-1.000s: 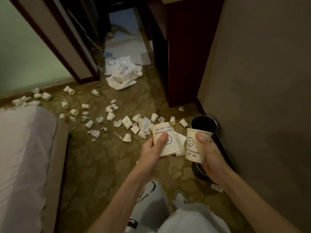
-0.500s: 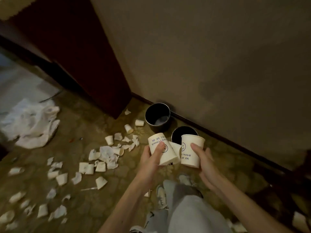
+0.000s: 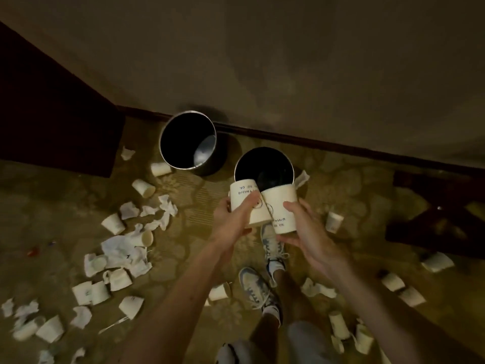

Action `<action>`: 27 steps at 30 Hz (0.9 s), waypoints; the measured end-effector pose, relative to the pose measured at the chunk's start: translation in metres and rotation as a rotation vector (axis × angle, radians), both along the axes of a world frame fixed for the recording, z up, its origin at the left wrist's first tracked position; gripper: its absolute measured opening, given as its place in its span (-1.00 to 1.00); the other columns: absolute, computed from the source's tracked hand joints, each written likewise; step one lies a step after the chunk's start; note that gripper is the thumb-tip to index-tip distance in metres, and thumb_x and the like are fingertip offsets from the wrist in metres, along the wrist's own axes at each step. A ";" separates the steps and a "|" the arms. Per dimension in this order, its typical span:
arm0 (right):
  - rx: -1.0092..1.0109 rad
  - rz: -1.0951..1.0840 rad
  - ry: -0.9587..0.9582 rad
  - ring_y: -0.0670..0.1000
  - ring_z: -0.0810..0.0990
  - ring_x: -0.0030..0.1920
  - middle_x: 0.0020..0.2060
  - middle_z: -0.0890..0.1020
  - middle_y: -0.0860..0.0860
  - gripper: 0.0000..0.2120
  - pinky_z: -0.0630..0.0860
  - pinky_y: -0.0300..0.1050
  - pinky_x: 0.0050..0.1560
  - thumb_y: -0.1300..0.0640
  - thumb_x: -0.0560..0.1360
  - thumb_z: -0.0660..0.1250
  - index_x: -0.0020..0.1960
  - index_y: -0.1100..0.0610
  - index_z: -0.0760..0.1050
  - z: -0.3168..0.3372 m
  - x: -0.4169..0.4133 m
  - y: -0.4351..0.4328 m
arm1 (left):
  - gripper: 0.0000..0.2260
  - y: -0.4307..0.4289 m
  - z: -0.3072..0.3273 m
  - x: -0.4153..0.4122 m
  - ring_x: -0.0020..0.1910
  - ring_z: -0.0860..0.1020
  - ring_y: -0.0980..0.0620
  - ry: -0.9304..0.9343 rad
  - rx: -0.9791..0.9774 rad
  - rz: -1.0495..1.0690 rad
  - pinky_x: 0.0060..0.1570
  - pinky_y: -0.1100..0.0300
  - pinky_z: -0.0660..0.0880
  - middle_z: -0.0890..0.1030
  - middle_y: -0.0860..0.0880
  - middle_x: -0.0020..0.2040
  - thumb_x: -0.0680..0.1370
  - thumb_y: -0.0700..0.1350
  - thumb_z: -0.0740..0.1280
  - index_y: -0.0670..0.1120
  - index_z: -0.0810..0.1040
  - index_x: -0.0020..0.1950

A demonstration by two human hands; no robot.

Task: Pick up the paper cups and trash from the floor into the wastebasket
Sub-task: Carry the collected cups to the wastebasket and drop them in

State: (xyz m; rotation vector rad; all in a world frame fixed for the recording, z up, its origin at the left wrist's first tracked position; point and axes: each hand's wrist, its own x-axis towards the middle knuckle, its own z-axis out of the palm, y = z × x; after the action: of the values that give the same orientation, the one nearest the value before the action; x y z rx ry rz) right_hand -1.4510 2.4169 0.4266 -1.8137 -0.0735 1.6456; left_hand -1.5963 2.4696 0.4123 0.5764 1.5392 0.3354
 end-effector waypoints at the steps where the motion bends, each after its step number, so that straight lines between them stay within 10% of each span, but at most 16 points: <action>1: -0.029 -0.001 -0.014 0.15 0.65 0.02 0.13 0.60 0.16 -0.61 0.64 0.09 -0.02 0.06 0.61 0.24 0.42 0.05 0.32 -0.024 0.002 0.006 | -0.52 0.006 -0.027 0.005 -0.08 0.70 0.05 0.019 -0.014 -0.013 -0.18 0.09 0.62 0.70 0.03 0.00 0.38 0.22 0.50 0.04 0.49 0.18; 10: -0.109 -0.011 -0.109 0.09 0.63 0.06 0.21 0.52 0.15 -0.55 0.63 0.00 -0.04 0.04 0.56 0.37 0.33 0.14 0.25 -0.194 0.032 0.055 | -0.53 0.071 -0.209 0.048 -0.09 0.68 0.02 0.079 -0.060 -0.062 -0.33 0.16 0.61 0.68 -0.01 -0.01 0.43 0.21 0.48 -0.04 0.51 0.19; 15: -0.064 0.095 -0.052 0.06 0.50 0.25 0.30 0.49 0.07 -0.70 0.46 0.10 0.28 -0.04 0.60 0.24 0.30 0.01 0.40 -0.244 0.046 0.075 | -0.46 0.084 -0.266 0.064 0.00 0.61 0.03 0.164 -0.034 -0.137 -0.13 0.08 0.62 0.59 0.02 0.06 0.48 0.23 0.41 -0.01 0.38 0.34; 23: -0.062 0.217 -0.018 -0.36 0.46 -0.07 -0.01 0.51 -0.26 -0.75 0.41 -0.37 -0.14 -0.11 0.61 0.17 0.26 -0.13 0.41 -0.260 0.058 0.065 | -0.58 0.081 -0.287 0.063 0.00 0.57 0.09 0.206 -0.016 -0.360 -0.12 0.20 0.57 0.57 0.04 0.08 0.59 0.07 0.35 -0.05 0.43 0.40; 27: -0.088 0.193 -0.074 -0.10 0.60 0.03 0.03 0.63 -0.05 -0.84 0.57 -0.13 0.04 0.01 0.62 0.20 0.10 -0.01 0.53 -0.239 0.065 0.039 | -0.80 0.080 -0.261 0.062 0.07 0.61 -0.04 0.301 0.184 -0.575 -0.07 0.16 0.57 0.65 -0.08 0.07 0.61 -0.07 0.33 -0.13 0.58 0.18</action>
State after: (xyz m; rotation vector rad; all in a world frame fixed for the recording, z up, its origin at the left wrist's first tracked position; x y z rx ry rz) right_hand -1.3856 2.4563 0.1873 -1.9867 -0.2176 1.7374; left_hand -1.5342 2.5492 0.1514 1.2222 1.5565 -0.0576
